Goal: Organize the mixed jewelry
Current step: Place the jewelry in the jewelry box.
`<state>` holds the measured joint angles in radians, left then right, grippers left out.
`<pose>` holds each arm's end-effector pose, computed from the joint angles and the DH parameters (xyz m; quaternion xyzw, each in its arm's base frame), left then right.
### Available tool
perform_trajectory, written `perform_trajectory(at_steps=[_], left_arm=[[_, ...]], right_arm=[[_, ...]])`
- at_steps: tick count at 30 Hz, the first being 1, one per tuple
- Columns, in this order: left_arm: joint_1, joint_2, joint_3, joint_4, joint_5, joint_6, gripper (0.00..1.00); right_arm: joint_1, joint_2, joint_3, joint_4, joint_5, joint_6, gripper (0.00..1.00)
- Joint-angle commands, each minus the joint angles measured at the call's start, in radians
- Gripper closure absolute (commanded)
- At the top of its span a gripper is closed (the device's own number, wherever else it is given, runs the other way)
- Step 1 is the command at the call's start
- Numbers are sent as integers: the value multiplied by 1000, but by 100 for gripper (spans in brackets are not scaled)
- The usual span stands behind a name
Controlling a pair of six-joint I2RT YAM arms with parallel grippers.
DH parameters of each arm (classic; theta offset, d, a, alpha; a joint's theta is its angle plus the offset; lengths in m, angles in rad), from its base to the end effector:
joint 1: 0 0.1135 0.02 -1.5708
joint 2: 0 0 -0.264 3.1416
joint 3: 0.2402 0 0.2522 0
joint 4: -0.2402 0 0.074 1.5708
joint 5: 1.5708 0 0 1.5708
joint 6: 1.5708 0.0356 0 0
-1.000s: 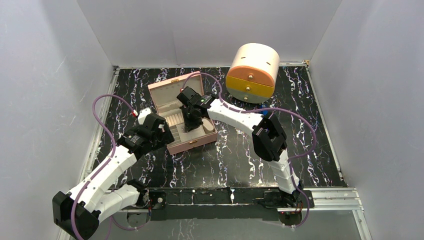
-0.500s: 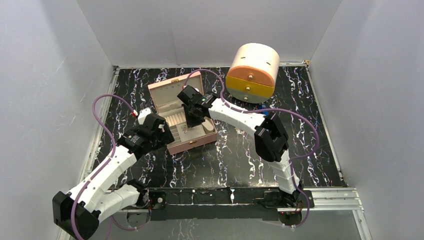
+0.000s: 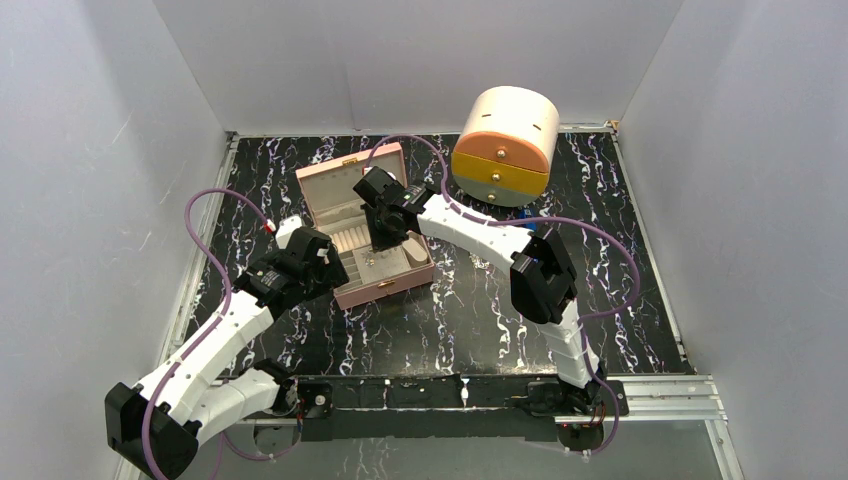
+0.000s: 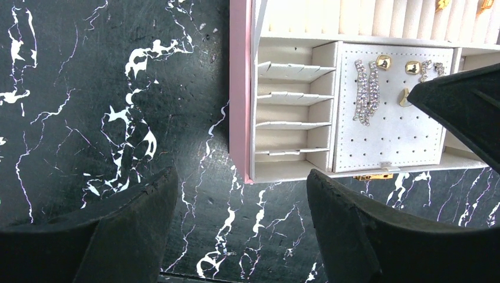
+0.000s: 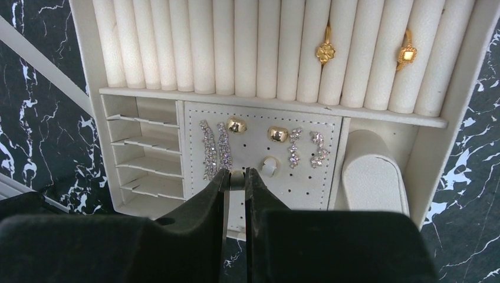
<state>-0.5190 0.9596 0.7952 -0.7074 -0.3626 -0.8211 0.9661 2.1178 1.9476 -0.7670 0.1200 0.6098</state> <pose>0.1704 -0.0828 0.2667 -0.2001 0.9043 -0.0764 0.3692 0.2728 0.3872 0.2685 -0.1497 0.9368 0.1803 0.2597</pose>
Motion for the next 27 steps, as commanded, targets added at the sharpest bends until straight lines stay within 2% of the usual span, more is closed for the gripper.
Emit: perform_trajectory(at_steps=[1, 27], left_arm=[[5, -2, 1, 0, -26, 5, 23], [5, -1, 1, -6, -33, 8, 23]], right_arm=[[-2, -2, 26, -12, -9, -13, 90], [-2, 10, 0, -22, -15, -15, 91]])
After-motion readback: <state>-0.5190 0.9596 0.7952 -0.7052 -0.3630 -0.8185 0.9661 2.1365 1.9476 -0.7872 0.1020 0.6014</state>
